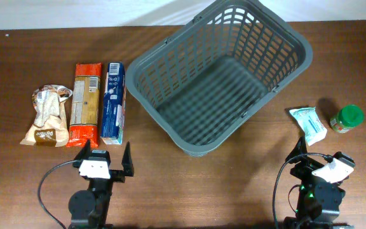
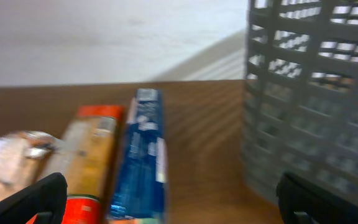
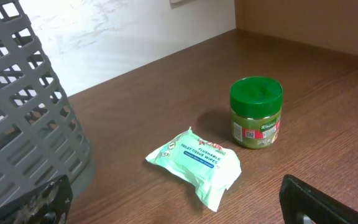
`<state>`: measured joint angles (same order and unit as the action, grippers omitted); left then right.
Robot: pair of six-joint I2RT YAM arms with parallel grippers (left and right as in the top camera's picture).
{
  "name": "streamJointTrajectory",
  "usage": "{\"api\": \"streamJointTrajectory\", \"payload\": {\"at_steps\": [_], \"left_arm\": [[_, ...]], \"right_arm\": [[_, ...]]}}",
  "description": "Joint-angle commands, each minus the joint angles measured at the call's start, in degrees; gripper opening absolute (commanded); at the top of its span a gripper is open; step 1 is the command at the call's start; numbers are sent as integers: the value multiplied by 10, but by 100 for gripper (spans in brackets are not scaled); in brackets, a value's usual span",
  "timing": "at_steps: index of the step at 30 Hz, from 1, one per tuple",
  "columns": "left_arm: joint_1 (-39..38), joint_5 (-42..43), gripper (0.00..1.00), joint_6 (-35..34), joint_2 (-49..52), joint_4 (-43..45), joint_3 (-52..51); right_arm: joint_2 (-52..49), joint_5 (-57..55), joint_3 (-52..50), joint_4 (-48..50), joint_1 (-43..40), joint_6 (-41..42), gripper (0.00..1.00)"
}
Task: Pack container
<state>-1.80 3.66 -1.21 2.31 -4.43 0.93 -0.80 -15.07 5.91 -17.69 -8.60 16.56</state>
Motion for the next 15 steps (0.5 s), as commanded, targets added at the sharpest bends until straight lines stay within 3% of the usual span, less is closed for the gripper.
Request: {"api": "streamJointTrajectory", "payload": {"at_steps": [1, 4, 9, 15], "left_arm": [[-1, 107, 99, -61, 21, -8, 5], [-1, 151, 99, -61, 25, -37, 19], [-1, 155, 99, -60, 25, -109, 78], [0, 85, 99, -53, 40, -201, 200]], "right_arm": [[6, 31, -4, -1, -5, 5, 99], [6, 95, -4, 2, -5, 5, 99], [6, 171, -3, 1, -4, 5, 99], [6, 259, 34, -26, -4, 4, 99]]}}
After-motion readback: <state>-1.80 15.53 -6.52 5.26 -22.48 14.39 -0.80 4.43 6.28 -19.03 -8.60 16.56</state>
